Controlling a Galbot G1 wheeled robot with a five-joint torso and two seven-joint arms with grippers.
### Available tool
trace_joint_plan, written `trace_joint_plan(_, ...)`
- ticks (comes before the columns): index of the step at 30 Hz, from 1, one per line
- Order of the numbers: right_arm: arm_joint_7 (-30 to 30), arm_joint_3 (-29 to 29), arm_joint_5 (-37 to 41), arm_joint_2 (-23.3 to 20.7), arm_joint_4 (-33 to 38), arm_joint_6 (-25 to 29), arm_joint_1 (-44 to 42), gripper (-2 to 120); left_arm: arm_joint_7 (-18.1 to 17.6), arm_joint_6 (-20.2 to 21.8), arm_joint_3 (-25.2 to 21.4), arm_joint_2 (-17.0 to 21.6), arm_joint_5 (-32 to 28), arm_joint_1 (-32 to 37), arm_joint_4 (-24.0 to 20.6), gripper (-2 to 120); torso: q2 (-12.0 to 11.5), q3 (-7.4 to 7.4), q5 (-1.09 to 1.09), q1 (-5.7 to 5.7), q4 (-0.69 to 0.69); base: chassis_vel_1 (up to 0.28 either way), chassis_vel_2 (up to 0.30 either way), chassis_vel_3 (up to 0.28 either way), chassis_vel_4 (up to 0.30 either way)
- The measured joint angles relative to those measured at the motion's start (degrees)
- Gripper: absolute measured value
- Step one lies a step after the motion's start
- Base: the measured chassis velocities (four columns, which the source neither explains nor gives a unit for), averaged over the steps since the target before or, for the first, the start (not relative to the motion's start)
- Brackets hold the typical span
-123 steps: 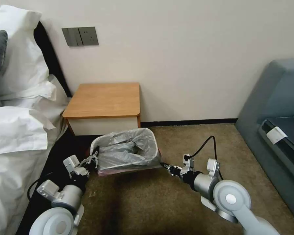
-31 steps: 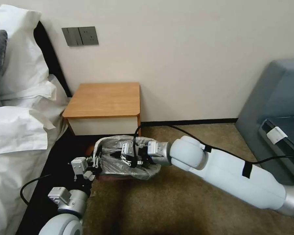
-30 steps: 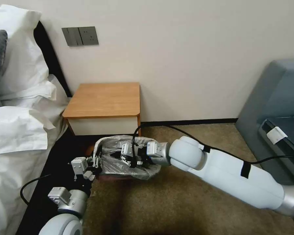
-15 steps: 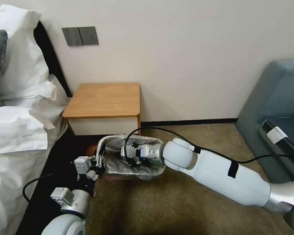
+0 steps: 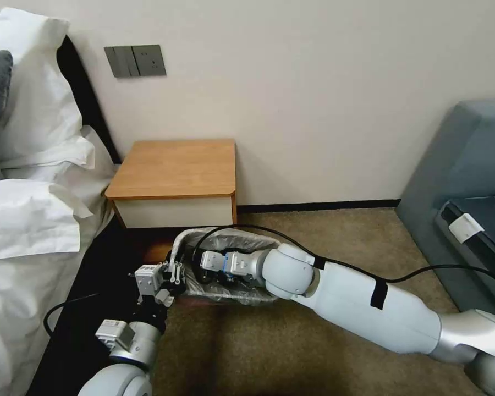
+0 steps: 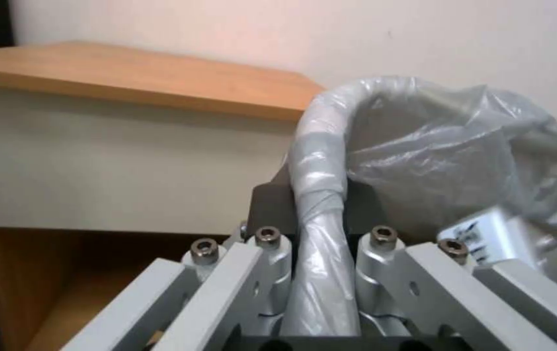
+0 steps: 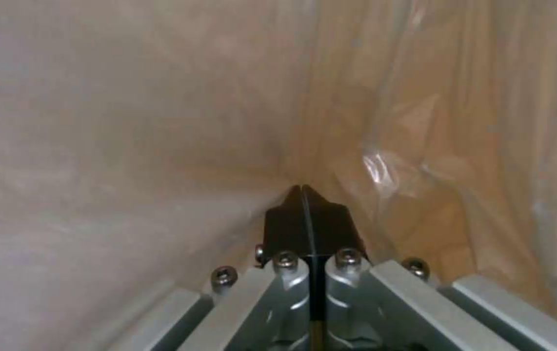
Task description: Pick up the garbage bag from the table and place it over the trash can.
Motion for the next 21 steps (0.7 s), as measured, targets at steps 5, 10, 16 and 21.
trace_joint_plan(5,1.1,-0.4,0.3,0.4,-0.1,-1.7,-0.3,0,0.0,0.0,0.3,-0.2,-0.1,0.2,-0.4,9,0.0,0.00,0.00,0.00,0.00,0.000,0.000,0.000,0.000)
trace_joint_plan(10,1.5,-0.2,1.1,0.0,0.7,-2.4,-0.6,0,0.0,0.1,0.2,-0.3,-0.2,0.2,-0.4,9,0.0,0.00,0.00,0.00,-0.01,0.000,0.000,0.000,0.000)
trace_joint_plan(16,2.6,1.9,5.9,-1.2,4.6,-3.5,0.1,0,0.0,0.1,-0.3,-0.4,-0.5,0.0,0.9,9,0.0,0.00,0.00,0.00,-0.01,0.000,0.000,0.000,0.000)
trace_joint_plan(21,4.0,2.9,13.0,-2.6,7.6,-5.3,0.4,0,-0.5,0.3,-1.2,-0.5,-2.2,-0.3,1.9,8,0.0,0.00,0.01,0.00,0.00,0.000,0.000,0.000,0.000)
